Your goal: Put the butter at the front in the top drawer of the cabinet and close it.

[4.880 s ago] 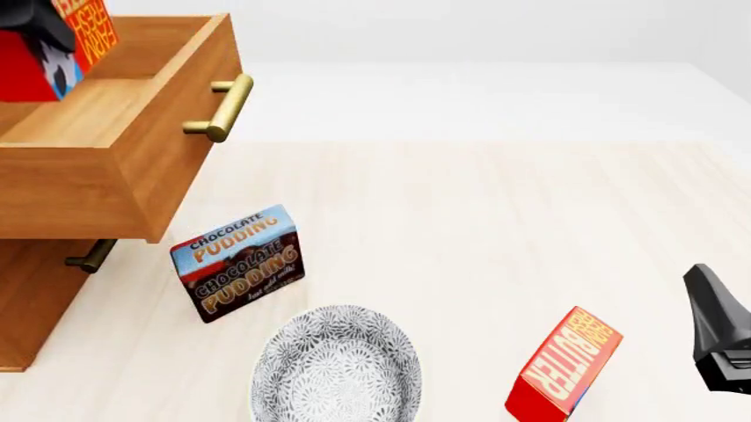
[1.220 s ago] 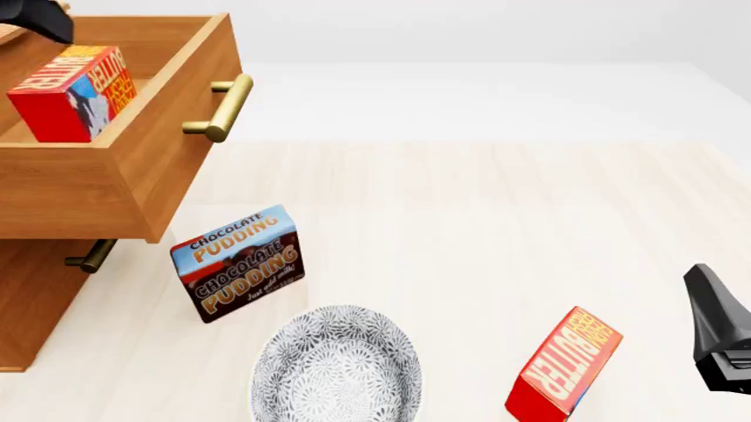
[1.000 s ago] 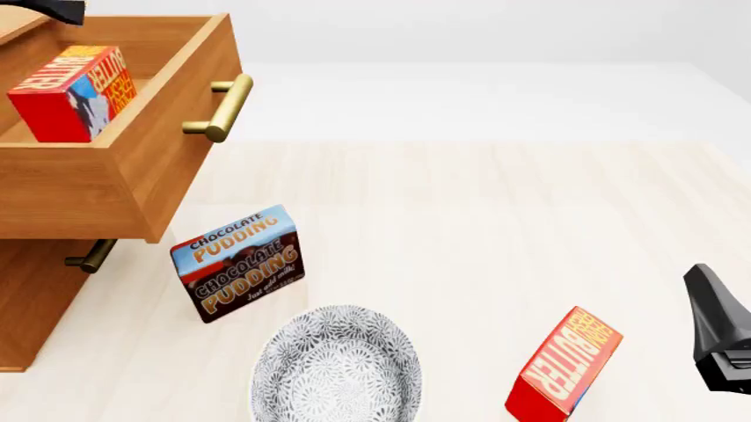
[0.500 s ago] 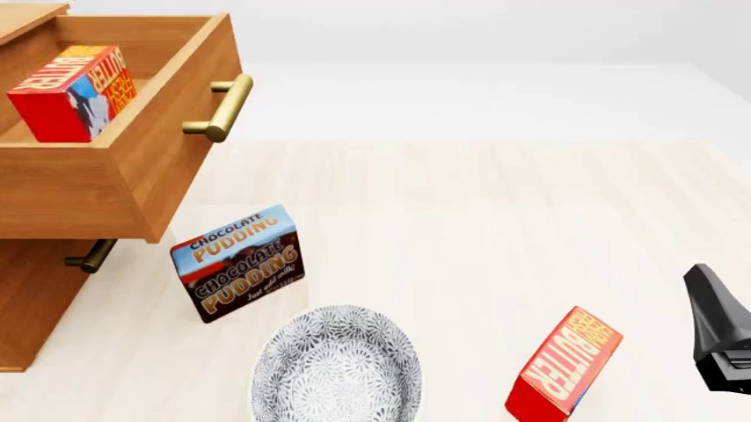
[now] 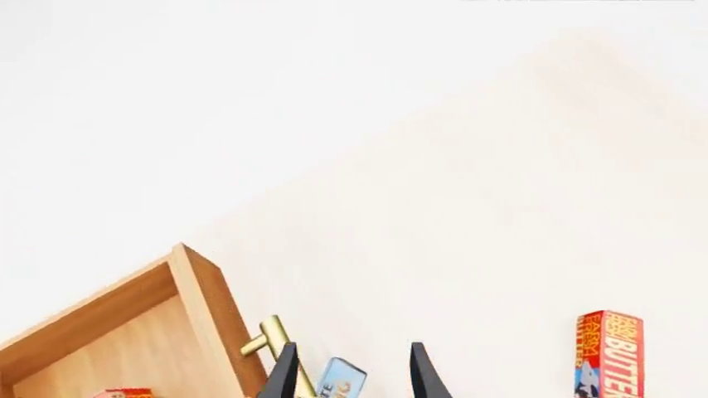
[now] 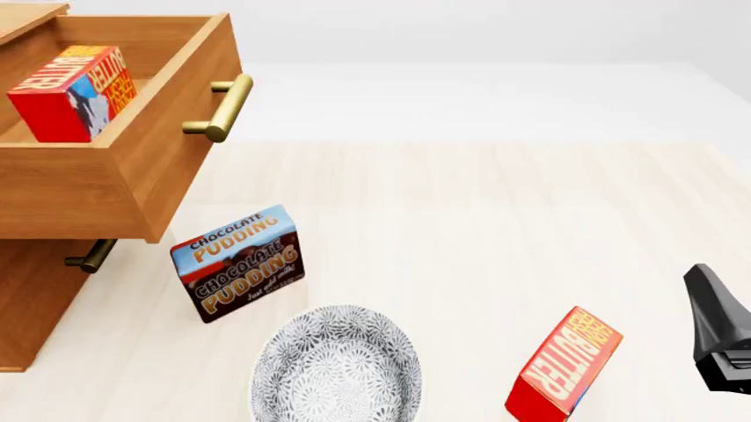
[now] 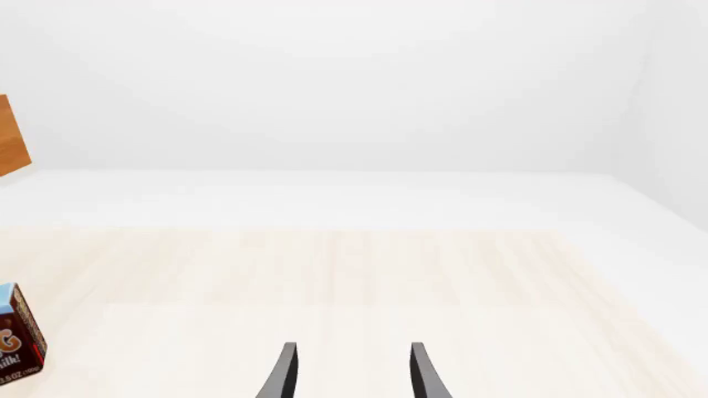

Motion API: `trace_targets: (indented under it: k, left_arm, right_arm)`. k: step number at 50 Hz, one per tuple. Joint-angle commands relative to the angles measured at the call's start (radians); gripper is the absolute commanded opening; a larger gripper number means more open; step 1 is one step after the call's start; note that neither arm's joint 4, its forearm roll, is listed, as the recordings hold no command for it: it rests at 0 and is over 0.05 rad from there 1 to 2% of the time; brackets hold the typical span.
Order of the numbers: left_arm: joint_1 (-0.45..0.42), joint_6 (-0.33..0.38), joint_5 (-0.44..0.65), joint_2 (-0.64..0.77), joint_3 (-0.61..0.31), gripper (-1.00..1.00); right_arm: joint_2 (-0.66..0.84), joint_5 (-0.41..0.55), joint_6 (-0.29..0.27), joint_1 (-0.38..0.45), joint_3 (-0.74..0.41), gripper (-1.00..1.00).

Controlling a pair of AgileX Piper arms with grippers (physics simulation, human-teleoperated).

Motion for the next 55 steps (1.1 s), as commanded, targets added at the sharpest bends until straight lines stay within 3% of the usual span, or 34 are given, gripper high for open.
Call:
trace_targets:
  k: [1,4,14,27,55]
  left_arm:
    - [-0.084,-0.054,-0.108,0.051,0.046,1.00]
    - [-0.059,-0.033,-0.129,0.039,0.081,1.00]
    - [-0.101,-0.096,-0.276,0.058,0.217,1.00]
    - [-0.137,-0.146,-0.372,0.095,0.265,1.00]
    - [-0.112,-0.236,-0.592,0.148,0.452,1.00]
  right_arm:
    - [0.000,-0.001,0.001,0.000,0.001,1.00]
    - [0.000,-0.001,0.001,0.000,0.001,1.00]
    - [0.000,-0.001,0.001,0.000,0.001,1.00]
    - [0.000,-0.001,0.001,0.000,0.001,1.00]
    - [0.000,-0.001,0.001,0.000,0.001,1.00]
